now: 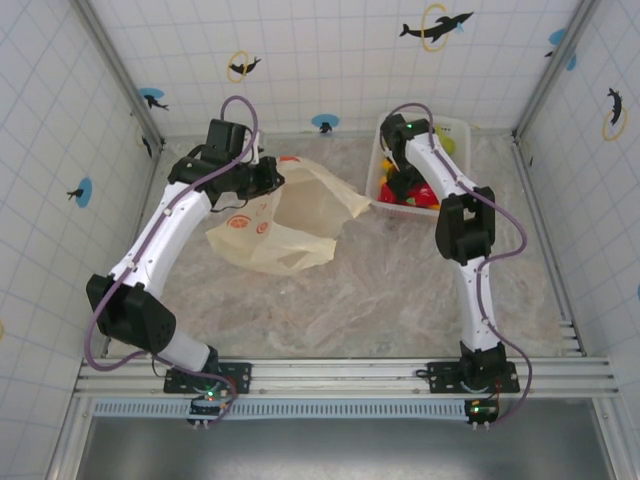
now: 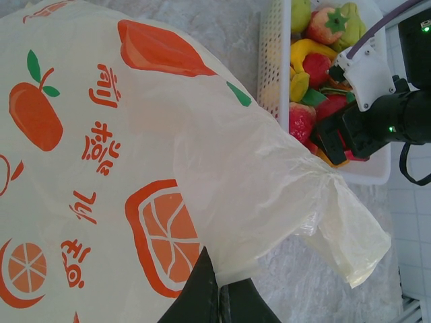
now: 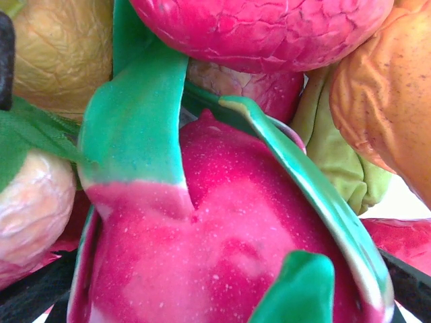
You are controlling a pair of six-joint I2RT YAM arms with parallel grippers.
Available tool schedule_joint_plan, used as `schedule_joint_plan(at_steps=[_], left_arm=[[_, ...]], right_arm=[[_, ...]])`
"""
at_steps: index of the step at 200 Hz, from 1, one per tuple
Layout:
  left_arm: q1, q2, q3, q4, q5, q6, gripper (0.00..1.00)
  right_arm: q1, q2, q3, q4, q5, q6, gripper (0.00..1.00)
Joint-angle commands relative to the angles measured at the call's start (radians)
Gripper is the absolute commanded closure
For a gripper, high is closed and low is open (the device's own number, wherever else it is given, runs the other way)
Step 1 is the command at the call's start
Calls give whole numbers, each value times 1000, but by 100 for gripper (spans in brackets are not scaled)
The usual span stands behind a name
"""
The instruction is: Place the fake fruits into the plastic bag and tie a complex knot
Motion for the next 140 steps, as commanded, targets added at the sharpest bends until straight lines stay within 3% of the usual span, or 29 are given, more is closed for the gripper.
schedule_joint_plan(at_steps=[1,66,140], left_arm=[[5,-17,26,-18,-12,28,100],[5,-25,29,-14,-19,28,100],[5,-28,36,-23,-22,21,100]], right_arm=[[-13,84,-81,-114,-81,23,4],[-24,-113,-73,-1,-105,28,29],[-61,-349,-182,157,-221,71,33]])
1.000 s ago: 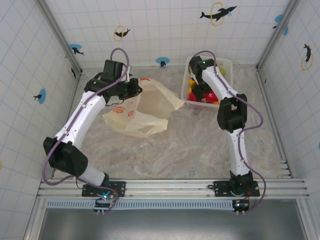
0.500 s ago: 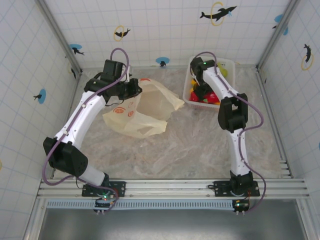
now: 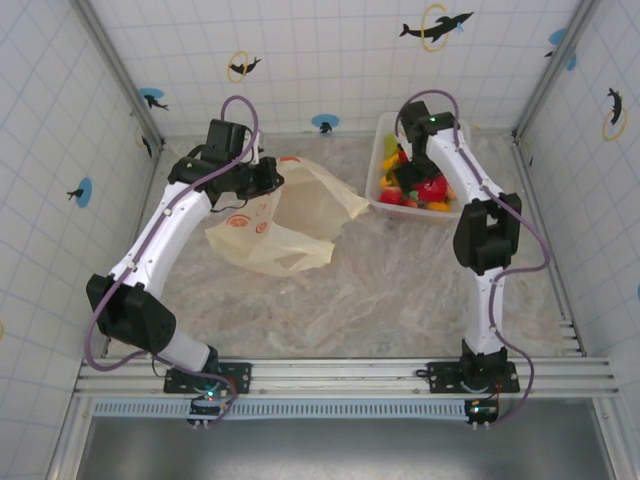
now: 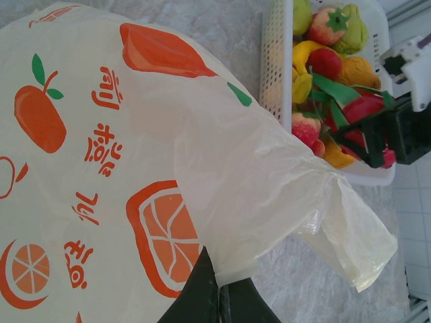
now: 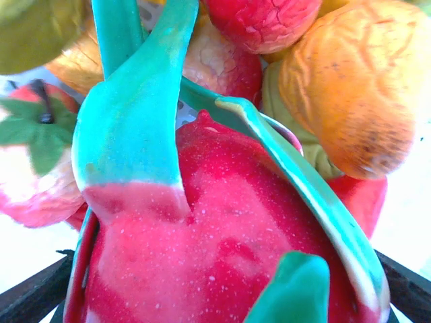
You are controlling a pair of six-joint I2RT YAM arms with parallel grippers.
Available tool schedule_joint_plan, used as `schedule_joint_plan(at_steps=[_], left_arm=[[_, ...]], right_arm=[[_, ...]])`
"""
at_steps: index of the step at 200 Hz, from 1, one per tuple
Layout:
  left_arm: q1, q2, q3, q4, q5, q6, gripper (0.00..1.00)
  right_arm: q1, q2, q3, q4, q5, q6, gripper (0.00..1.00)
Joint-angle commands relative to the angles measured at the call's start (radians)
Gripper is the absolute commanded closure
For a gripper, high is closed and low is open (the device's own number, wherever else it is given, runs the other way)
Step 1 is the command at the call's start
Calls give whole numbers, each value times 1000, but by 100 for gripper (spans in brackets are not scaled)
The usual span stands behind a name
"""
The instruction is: Place the fake fruits into the plastic bag and tie a complex knot
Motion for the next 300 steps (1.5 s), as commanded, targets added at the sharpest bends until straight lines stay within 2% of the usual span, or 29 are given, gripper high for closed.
schedule_joint_plan(at_steps=[1,34,66,103,129,148,168,189,214,224,253,281,300], left_arm=[[4,-28,36,-23,-14,5,100],[6,-30,40,-31,-4,-11,100],[2,-33,34,-30,0,-17,100],[-10,-22,41,-29,6,-23,100],[-13,-16,49,-34,1,-23,100],[-13,-16,52,-36,-1,-26,100],[-17,-12,61,-44,2,-26,100],[-24,-7,69,-48,4,-27,100],[-34,-9,74,-47,11,-32,100],[-37,-12,71,-42,21,-36,100],[-44,-16,74,-38,42,-46,100],[-44,-24,78,-39,53,-56,100],[-43,-26,89,-40,65,-61,100]], right_arm=[[-12,-125,-43,73,-52,33,33],[-56,-256,-179,186,-142,74,34],[-119,-434,-370,378,-319,155,34],[-173,-697,-648,721,-605,299,35],[-160,-895,-851,981,-733,443,35],[-113,-1033,-1006,1203,-769,569,35],[9,-1142,-1115,1341,-725,639,35],[204,-1206,-1199,1480,-576,648,35],[422,-1180,-1289,1682,-360,623,36],[478,-1148,-1316,1781,-316,598,36],[586,-1022,-1370,2003,-201,512,37],[624,-927,-1467,2246,-125,498,37],[652,-871,-1504,2310,-90,460,37]])
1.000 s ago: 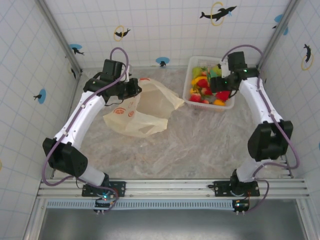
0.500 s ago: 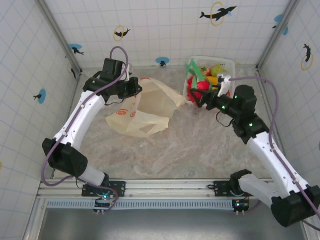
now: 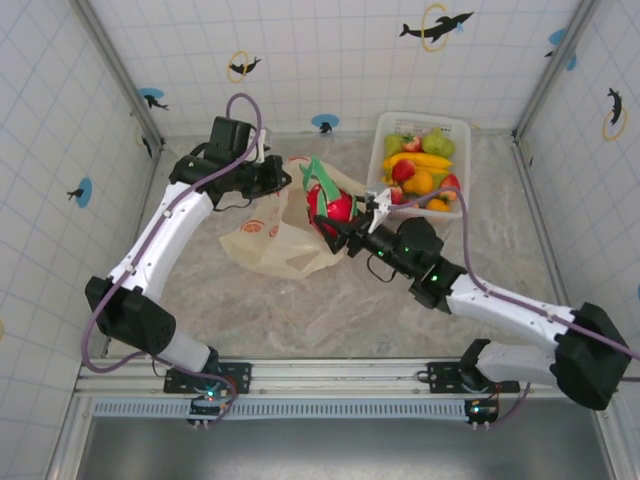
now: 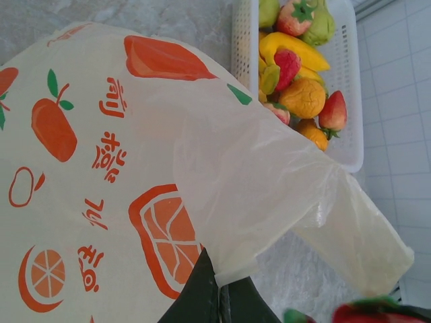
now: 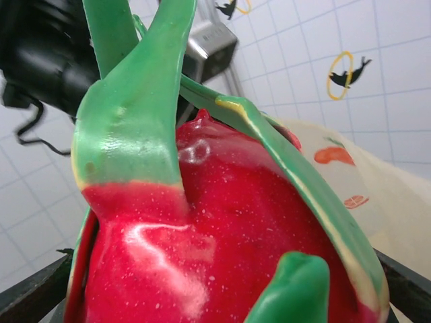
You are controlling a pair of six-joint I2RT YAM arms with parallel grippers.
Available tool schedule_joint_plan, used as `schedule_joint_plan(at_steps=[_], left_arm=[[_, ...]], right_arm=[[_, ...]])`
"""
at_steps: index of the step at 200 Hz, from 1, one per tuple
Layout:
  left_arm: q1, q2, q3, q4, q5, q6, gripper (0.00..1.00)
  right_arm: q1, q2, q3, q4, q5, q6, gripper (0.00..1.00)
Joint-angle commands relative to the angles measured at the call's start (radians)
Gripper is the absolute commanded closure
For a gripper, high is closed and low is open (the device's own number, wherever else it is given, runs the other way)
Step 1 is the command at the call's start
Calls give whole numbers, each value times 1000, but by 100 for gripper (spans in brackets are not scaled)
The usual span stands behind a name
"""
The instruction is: Place the fake fruits into the plastic bag and tie a complex knot
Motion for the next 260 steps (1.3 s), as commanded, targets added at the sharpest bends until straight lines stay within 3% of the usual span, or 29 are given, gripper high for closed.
schedule_joint_plan(at_steps=[1,30,137,160,207,260], left_arm=[[-2,-22,44,-16,30,-25,100],[-3,-30,48,-16,36,-37,100],[-19,-47,76,-53,-11,-55,100],[-21,-46,75,-47,-5,-59,100],[-56,-57,86,-70,-24,-64,100],[-104,-84,53,-62,-43,-91,100]], right_arm=[[31,38,-30,330,121,-60,37],[38,105,-94,453,166,-43,37],[58,302,-98,443,120,-155,37],[70,295,-67,336,135,-179,37],[57,331,27,199,283,-111,37],[-16,286,129,18,232,52,37]])
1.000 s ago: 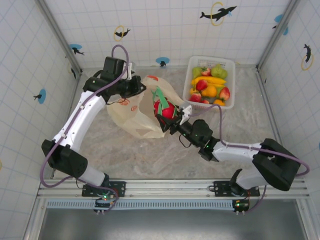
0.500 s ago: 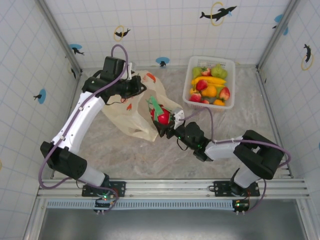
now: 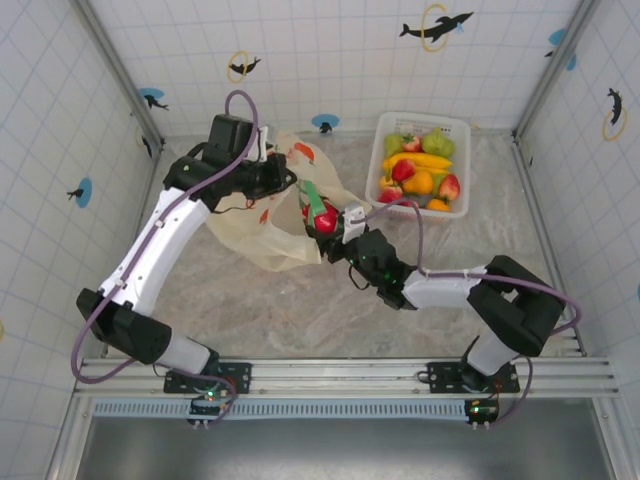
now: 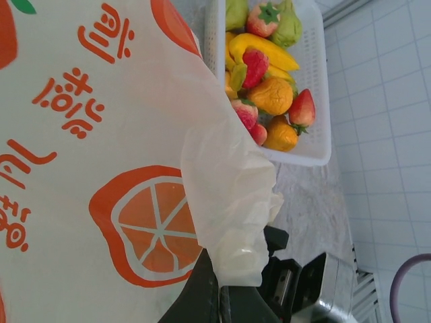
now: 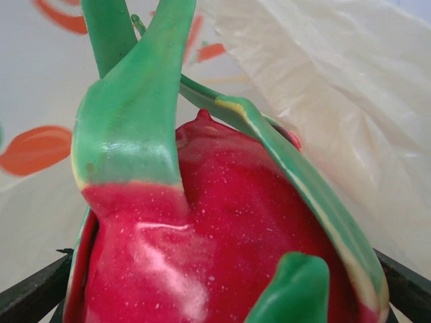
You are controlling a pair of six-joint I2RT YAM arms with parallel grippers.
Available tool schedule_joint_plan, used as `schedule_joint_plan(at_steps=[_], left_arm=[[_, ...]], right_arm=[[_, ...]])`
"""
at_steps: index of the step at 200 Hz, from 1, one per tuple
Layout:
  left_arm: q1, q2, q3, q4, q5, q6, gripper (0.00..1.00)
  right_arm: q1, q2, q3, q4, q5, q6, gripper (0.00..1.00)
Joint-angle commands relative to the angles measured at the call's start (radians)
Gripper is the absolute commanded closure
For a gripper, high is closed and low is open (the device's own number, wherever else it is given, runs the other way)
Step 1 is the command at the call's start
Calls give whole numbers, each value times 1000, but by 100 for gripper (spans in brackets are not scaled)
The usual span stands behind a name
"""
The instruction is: Place the fake fruits into the plastic bag and tie a complex knot
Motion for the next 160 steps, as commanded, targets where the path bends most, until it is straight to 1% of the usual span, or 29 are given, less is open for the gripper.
schedule_joint_plan(at_steps=[1,33,46,74,88,127,145,160], left_arm=[[-30,-33,1,-13,-14,-28,100],[-89,-41,-51,85,28,-94,100],[-114,-35,-56,102,17,-106,100],[-143,-45,-138,198,27,-157,100],[-155,-49,-170,247,23,-184,100],[-193,-35,-202,347,24,-234,100],[-198,-30,-237,402,27,-256,100],[-199,-25,-257,435,29,-270,100]], right_arm=[[-31,-53,82,-43,8,103,37],[-64,-88,169,-211,21,168,36],[-84,-102,179,-227,16,208,36],[-126,-143,185,-229,-62,305,35],[-141,-167,206,-294,-98,336,35],[-178,-255,243,-538,-122,328,34],[-182,-264,233,-565,-113,313,34],[-182,-243,227,-549,-122,330,33]])
